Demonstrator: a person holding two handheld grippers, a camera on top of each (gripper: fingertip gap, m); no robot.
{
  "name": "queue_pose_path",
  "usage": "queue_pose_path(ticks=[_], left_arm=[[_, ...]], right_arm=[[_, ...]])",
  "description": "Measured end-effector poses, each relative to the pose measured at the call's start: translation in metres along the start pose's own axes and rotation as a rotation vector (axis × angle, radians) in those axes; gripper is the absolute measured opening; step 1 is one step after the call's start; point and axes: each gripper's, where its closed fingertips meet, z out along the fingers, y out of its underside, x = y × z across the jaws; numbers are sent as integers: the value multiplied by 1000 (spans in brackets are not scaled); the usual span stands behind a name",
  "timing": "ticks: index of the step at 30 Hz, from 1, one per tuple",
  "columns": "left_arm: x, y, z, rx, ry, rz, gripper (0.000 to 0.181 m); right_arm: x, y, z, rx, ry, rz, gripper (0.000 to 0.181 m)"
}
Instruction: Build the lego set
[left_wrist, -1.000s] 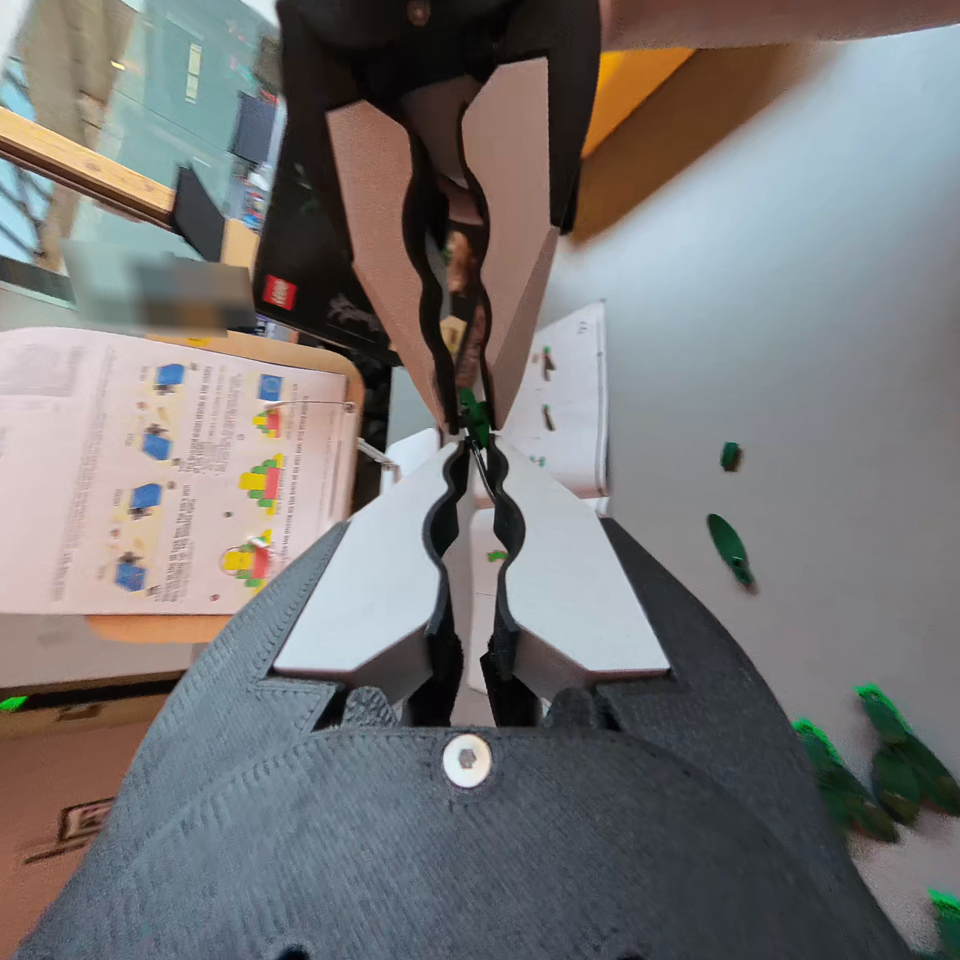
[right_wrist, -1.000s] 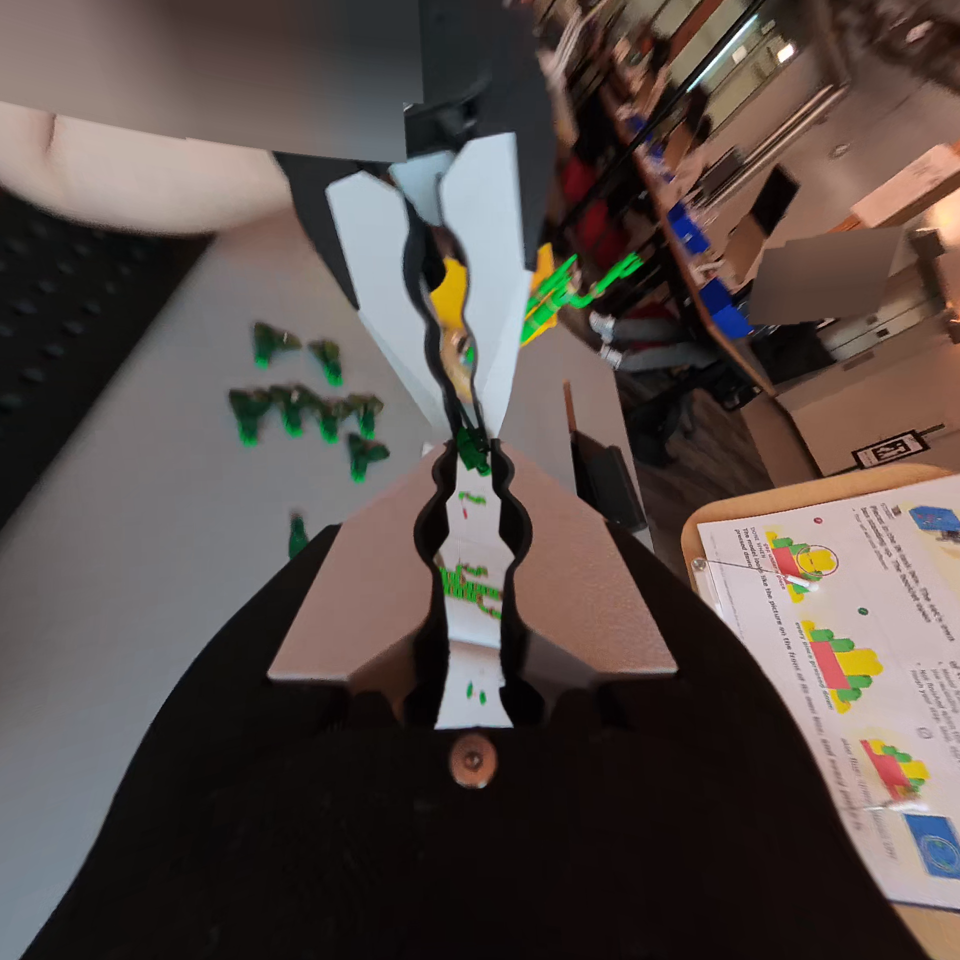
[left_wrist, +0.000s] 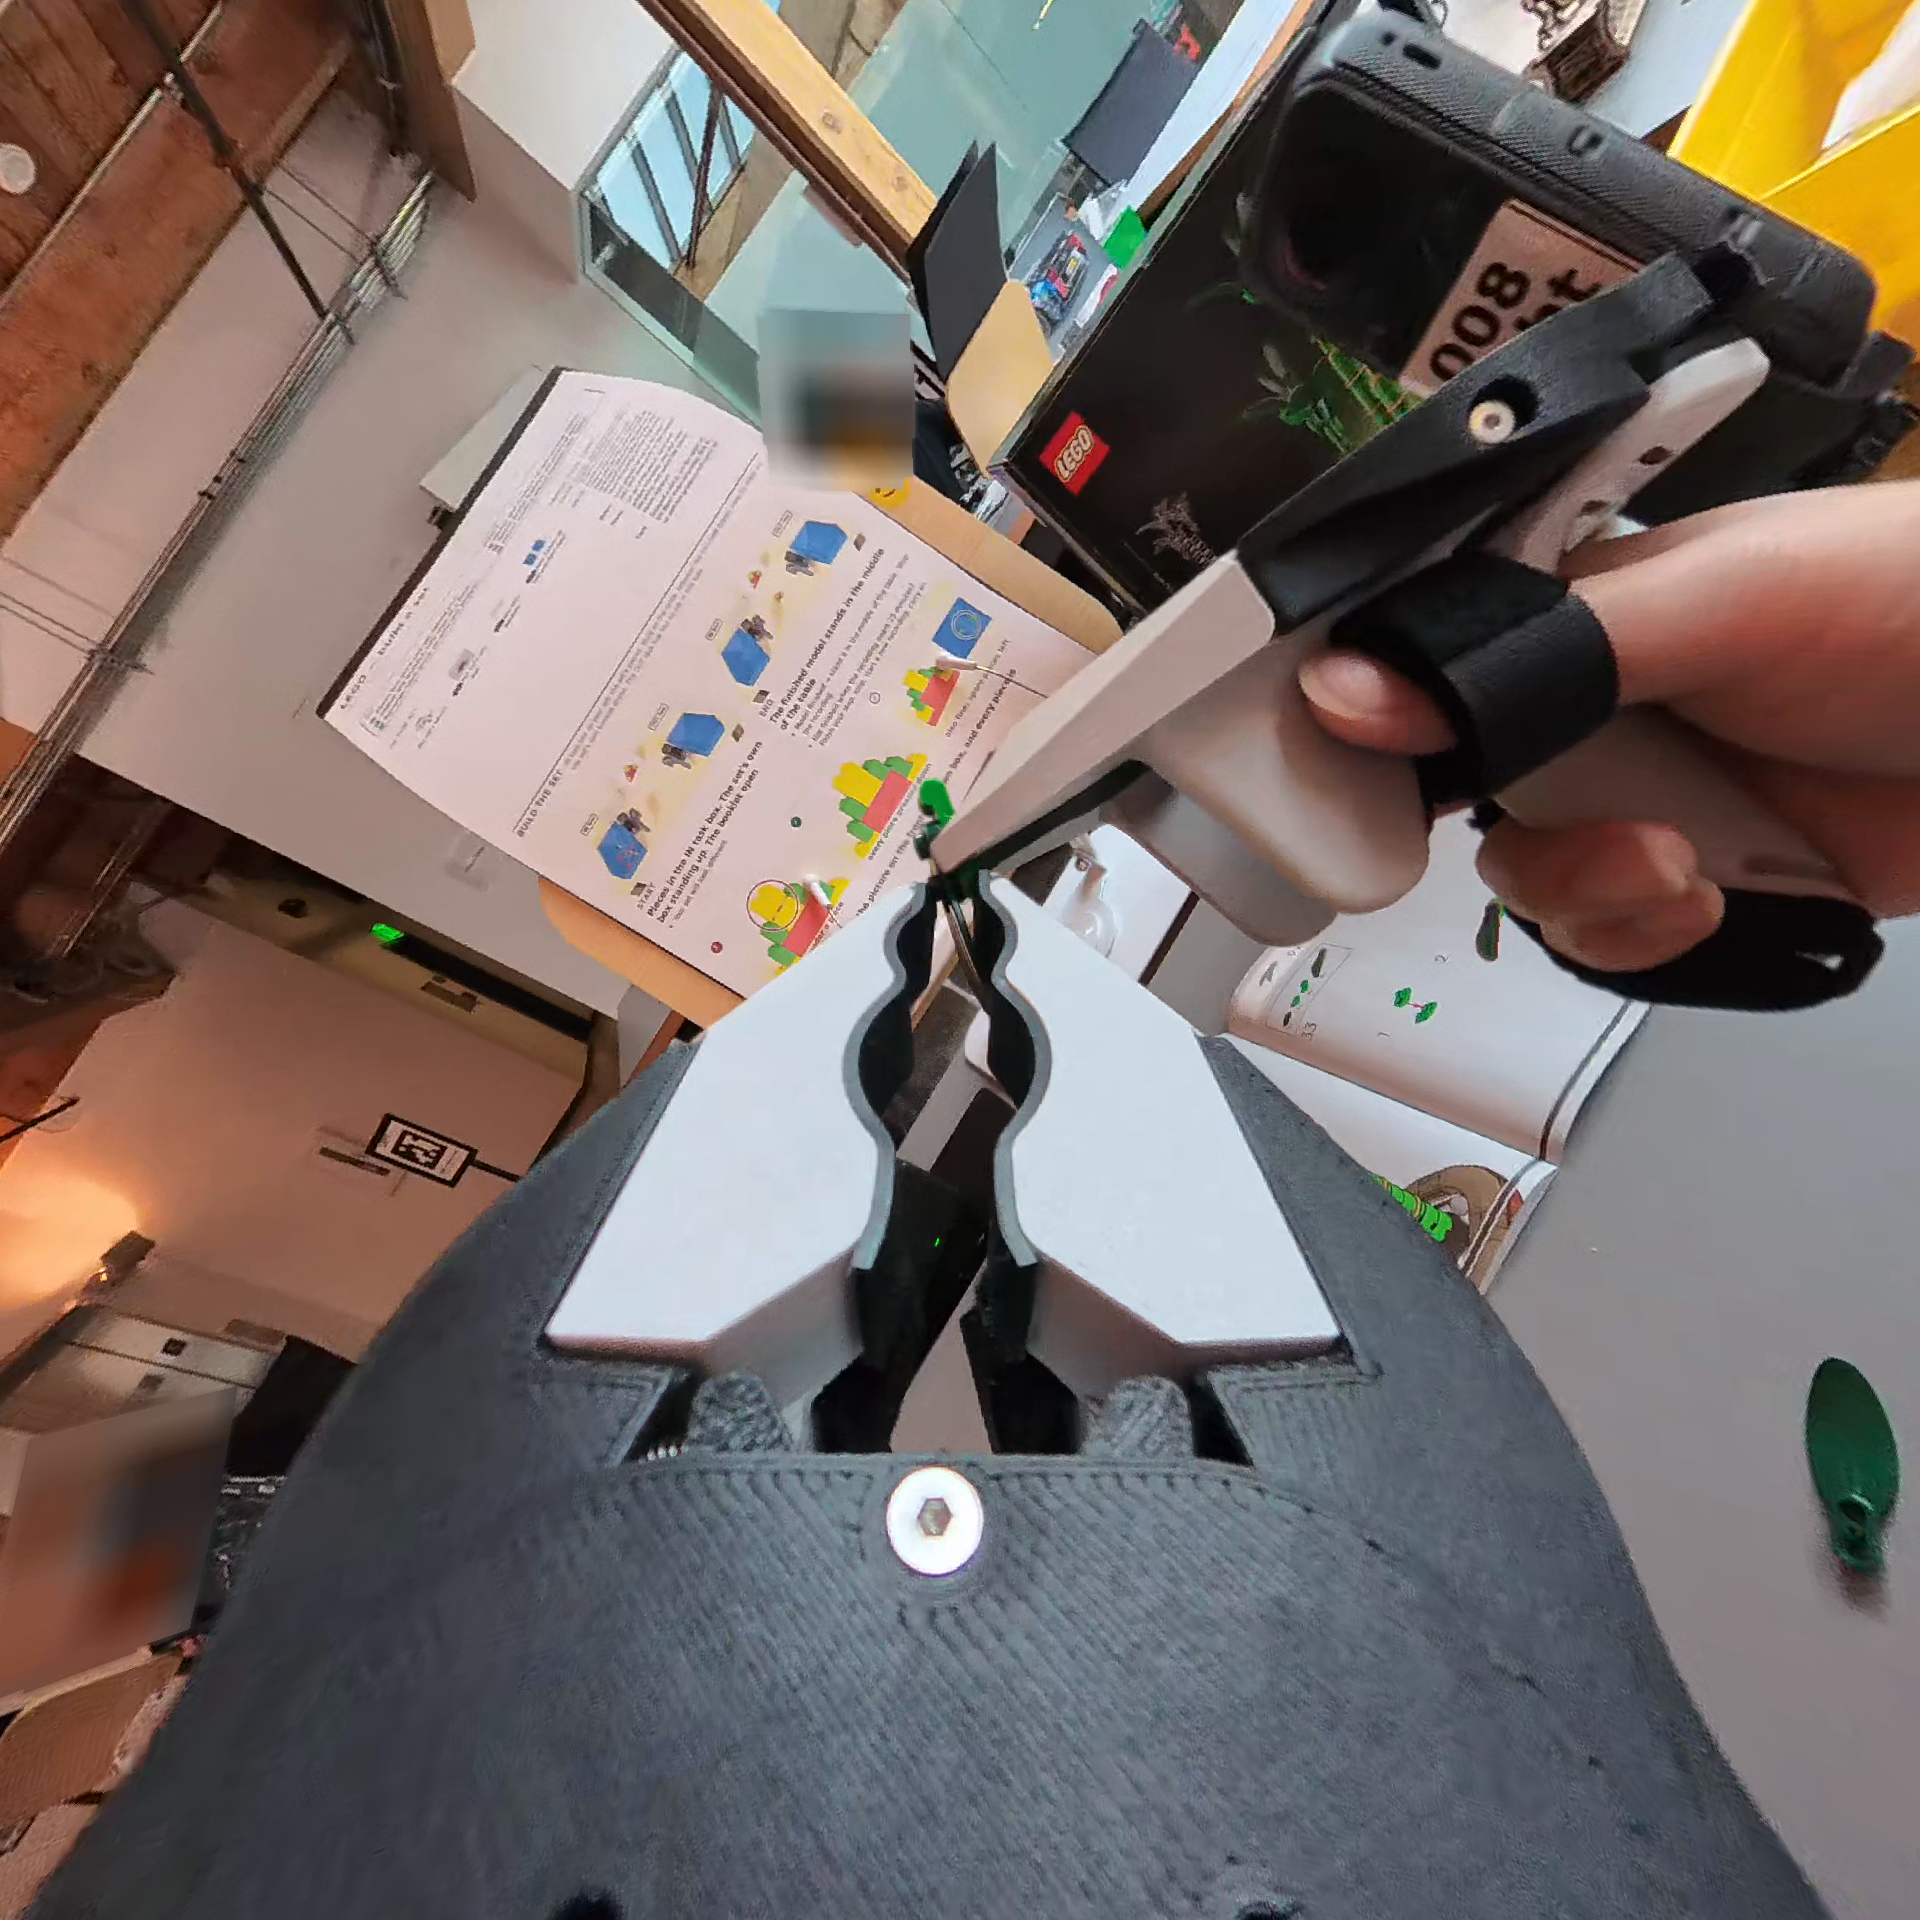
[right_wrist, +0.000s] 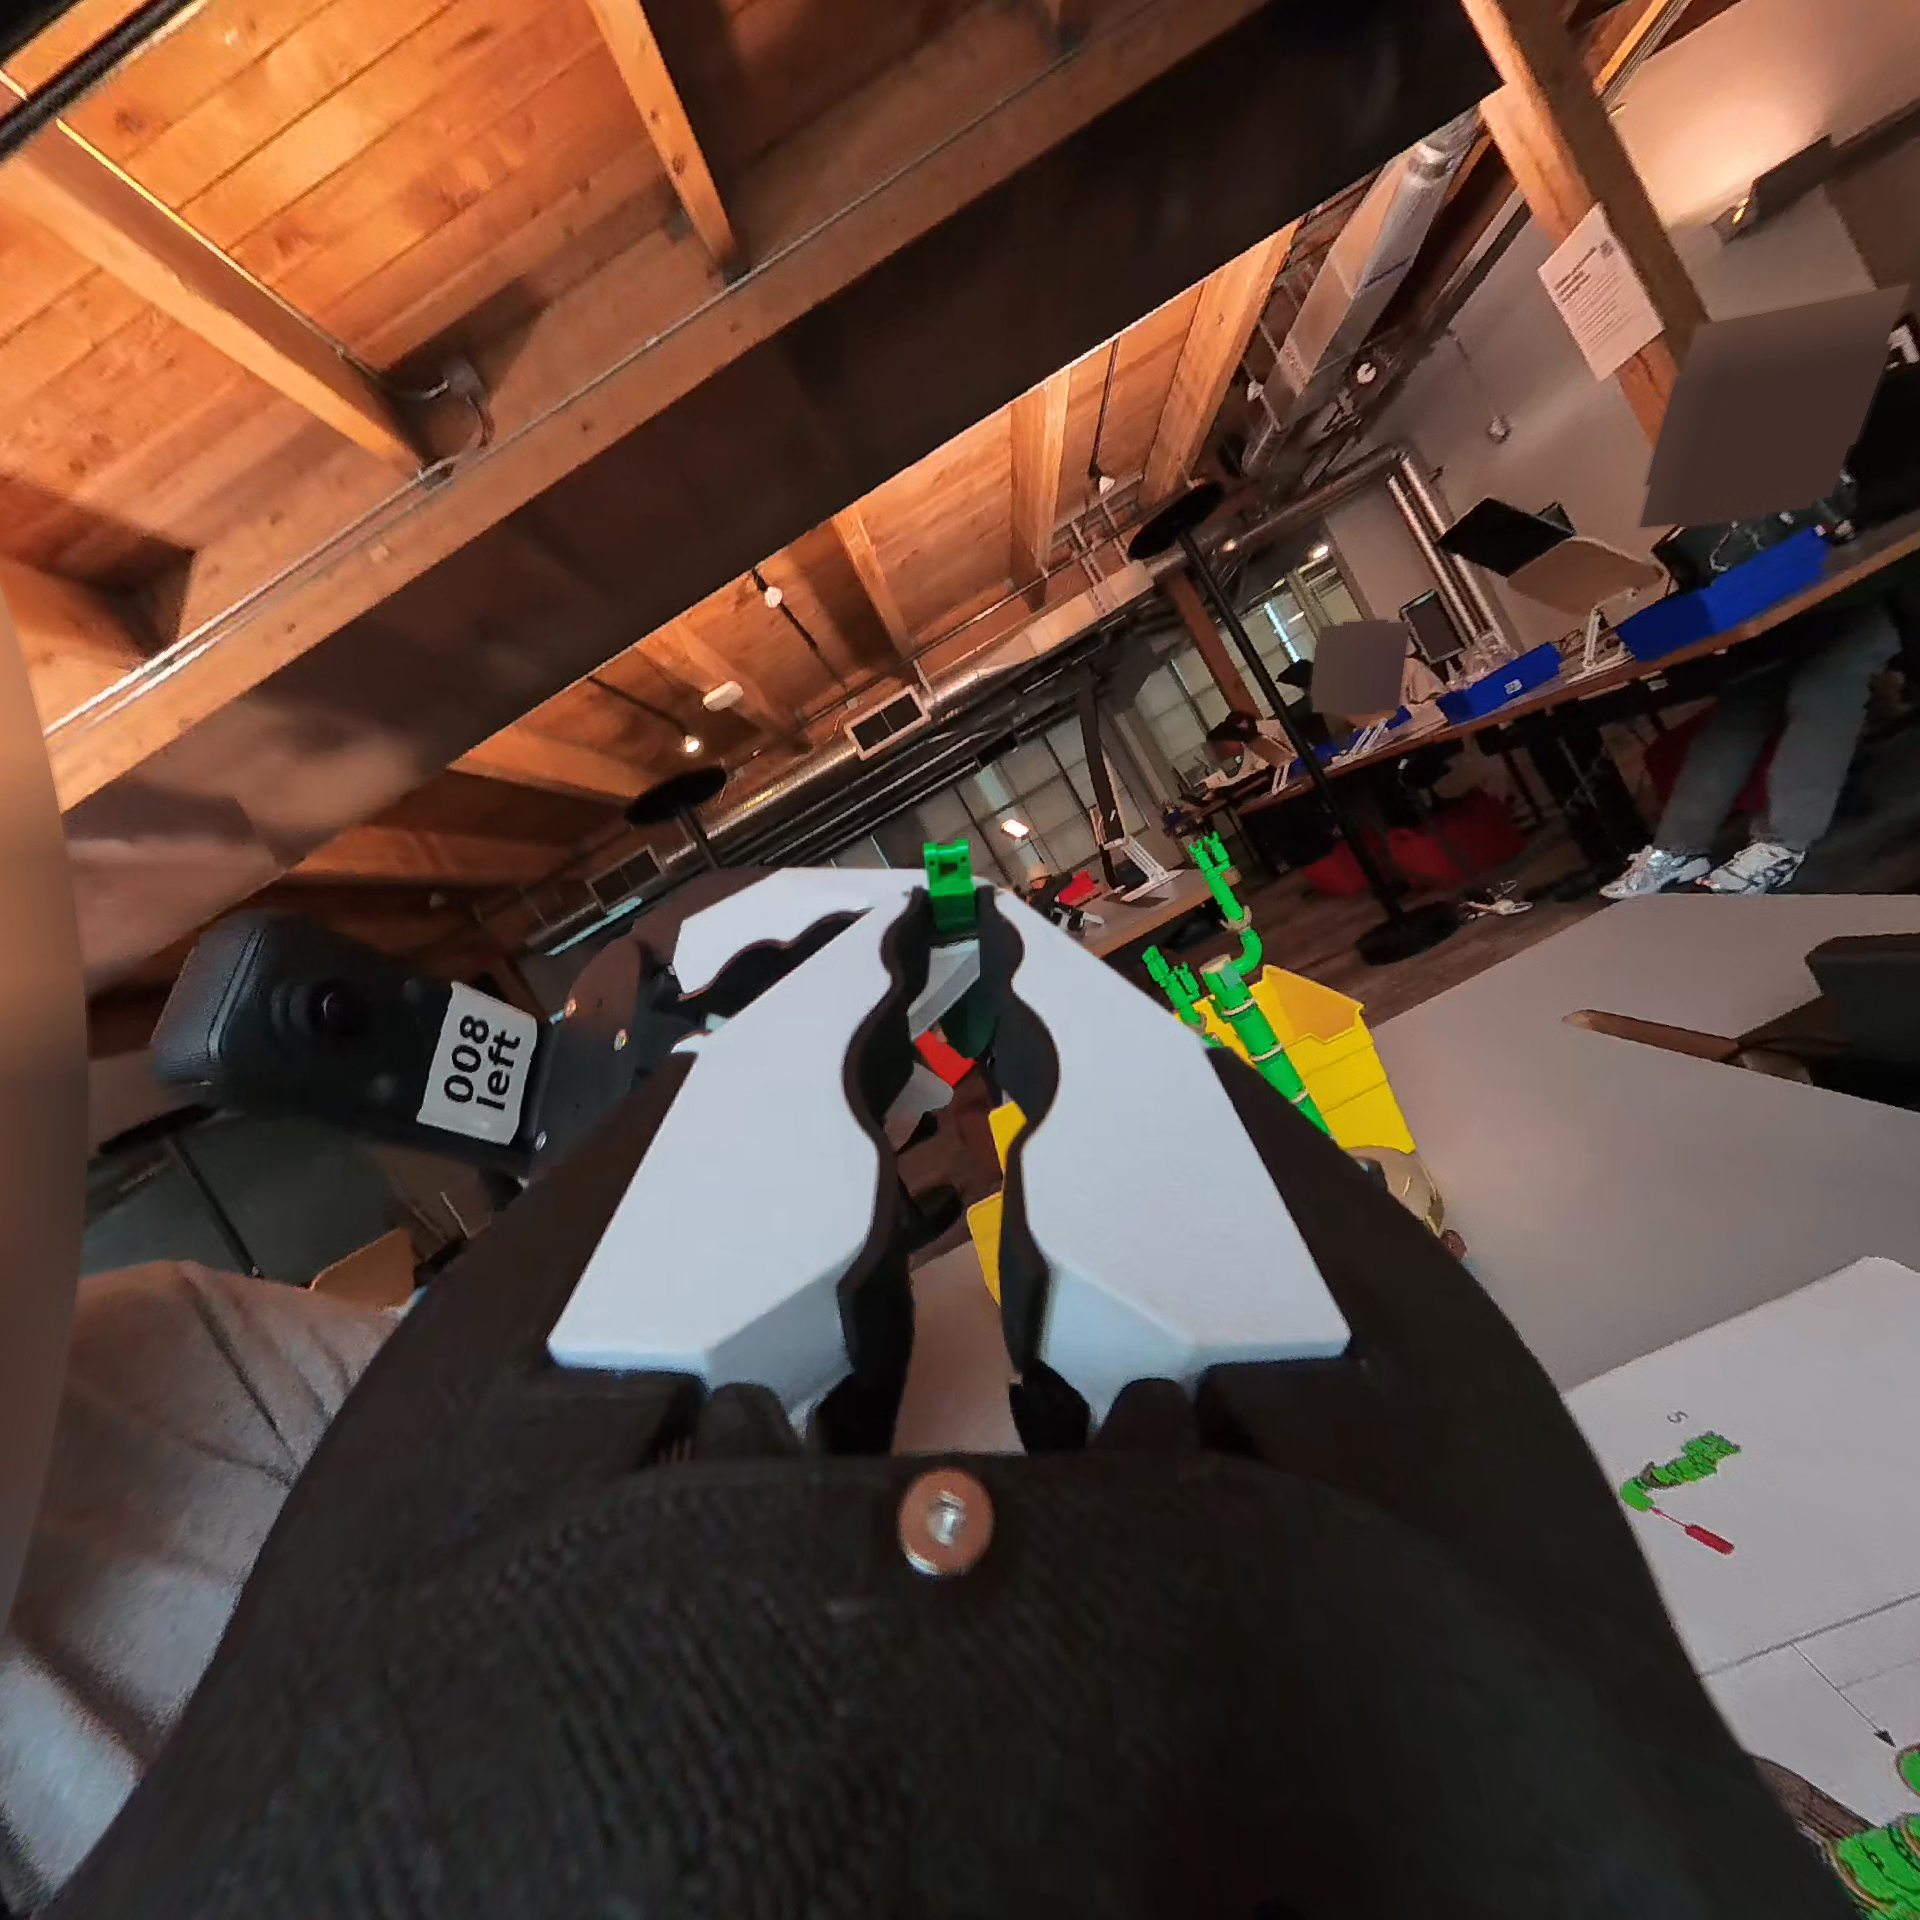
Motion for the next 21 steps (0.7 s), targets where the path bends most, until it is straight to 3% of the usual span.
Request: queue_pose_path(ticks=[1,12,21], left_arm=[[0,0,1,0,-10,-5,5],[-1,-1,7,-13,-62,-103,5],[1,-2,10,-16,-68,-144,6]], right_arm=[[0,-1,0,16,1,3,6],[5,-6,-4,101,28,3,6],[6,-6,-7,65,10,-4,6]])
